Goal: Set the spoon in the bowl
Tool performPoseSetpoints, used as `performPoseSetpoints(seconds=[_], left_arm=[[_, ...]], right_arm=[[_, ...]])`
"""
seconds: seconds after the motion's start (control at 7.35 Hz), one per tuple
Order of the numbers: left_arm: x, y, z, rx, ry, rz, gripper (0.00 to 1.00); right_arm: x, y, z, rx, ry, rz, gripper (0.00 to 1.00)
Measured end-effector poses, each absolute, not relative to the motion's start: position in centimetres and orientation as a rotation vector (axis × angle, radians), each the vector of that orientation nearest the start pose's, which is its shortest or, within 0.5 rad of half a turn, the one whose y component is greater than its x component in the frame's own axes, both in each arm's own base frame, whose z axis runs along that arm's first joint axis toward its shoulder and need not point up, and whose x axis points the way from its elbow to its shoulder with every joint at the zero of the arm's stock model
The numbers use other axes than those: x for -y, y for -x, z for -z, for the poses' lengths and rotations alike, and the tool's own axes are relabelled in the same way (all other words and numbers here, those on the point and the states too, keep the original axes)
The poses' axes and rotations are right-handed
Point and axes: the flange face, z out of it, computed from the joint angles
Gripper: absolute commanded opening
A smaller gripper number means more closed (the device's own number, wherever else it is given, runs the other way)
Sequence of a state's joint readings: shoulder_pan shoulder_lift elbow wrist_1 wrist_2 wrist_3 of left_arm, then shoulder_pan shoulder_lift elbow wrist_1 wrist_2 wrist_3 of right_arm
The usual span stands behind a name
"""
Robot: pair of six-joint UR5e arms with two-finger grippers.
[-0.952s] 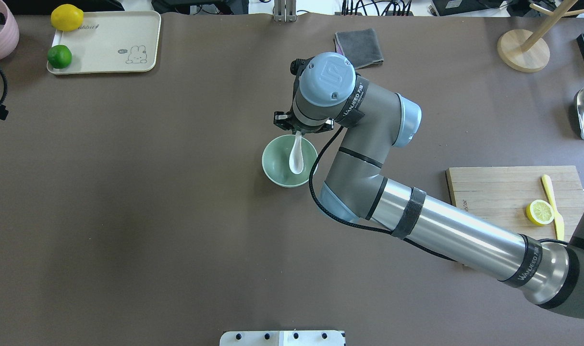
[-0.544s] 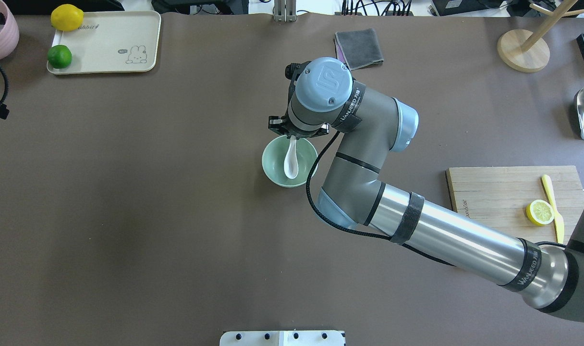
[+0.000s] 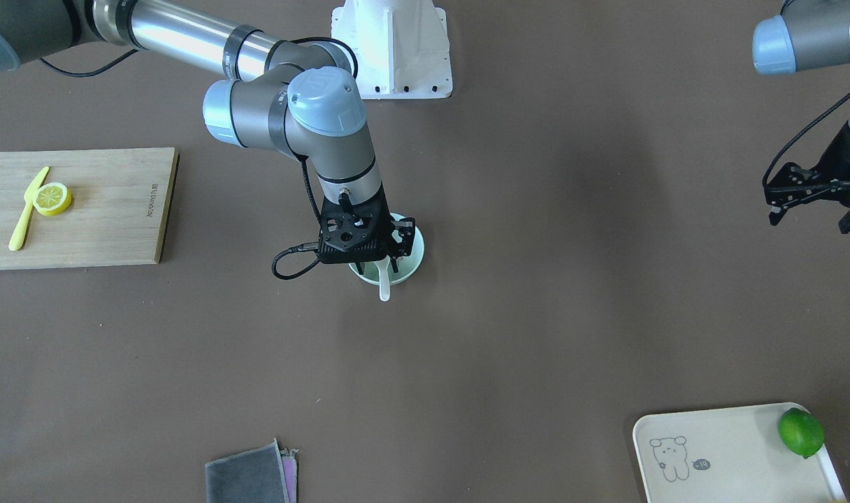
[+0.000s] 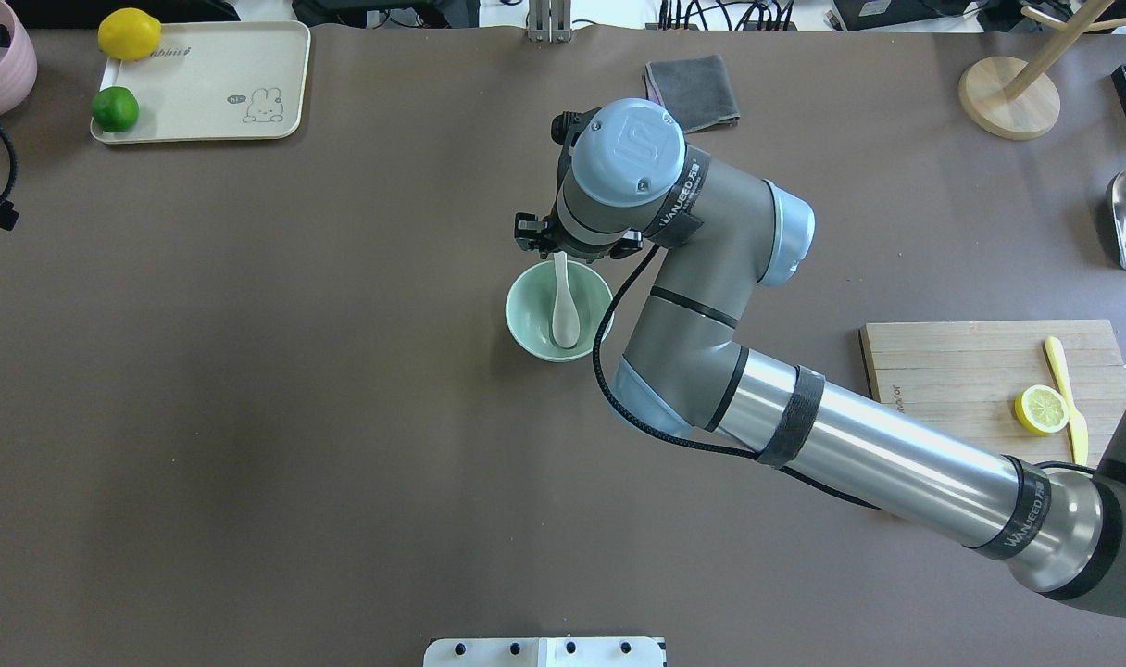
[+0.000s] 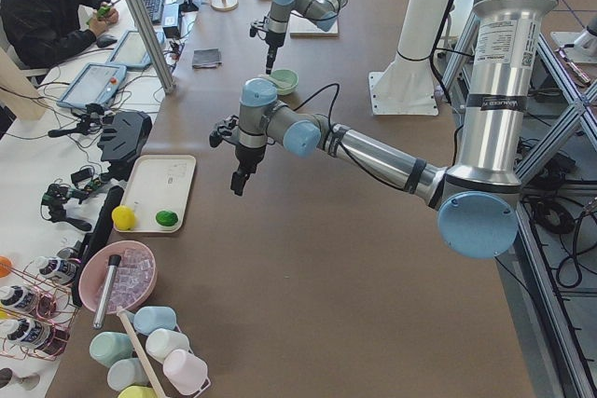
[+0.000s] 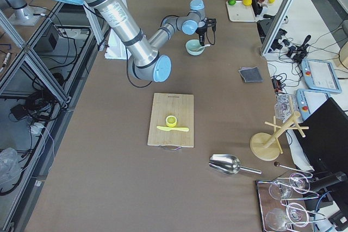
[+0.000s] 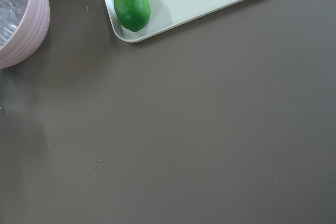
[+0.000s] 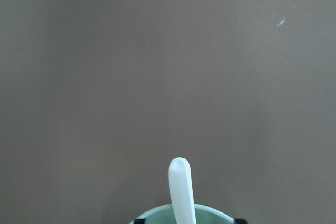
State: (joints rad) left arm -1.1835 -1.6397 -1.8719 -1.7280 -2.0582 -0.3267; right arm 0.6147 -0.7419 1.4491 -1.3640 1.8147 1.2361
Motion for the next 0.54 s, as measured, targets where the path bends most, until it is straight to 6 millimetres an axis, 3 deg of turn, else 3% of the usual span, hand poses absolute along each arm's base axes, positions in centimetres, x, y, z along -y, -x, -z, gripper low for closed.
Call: performPoseSetpoints(seconds=[0.14, 0.27, 0.41, 0.54], left_arm=[[51.9, -11.7, -46.8, -0.628, -0.323, -0.186, 0.98], [52.0, -11.4, -46.4, -0.628, -0.330, -0.181, 0.98], [52.3, -10.5, -46.2, -0.627, -0.338, -0.164, 0.98], [52.4, -9.0, -46.4, -0.631, -0.336, -0.138, 0.98]], right_arm=[[52.5, 52.7, -16.7, 0.899, -0.200, -0.155, 1.00], [53.0, 49.0, -16.3, 0.870, -0.171, -0.151, 1.00], [53.2, 44.1, -17.4, 0.839, -0.151, -0.117, 1.00], [53.1, 38.5, -20.7, 0.819, -0.141, -0.070, 1.00]])
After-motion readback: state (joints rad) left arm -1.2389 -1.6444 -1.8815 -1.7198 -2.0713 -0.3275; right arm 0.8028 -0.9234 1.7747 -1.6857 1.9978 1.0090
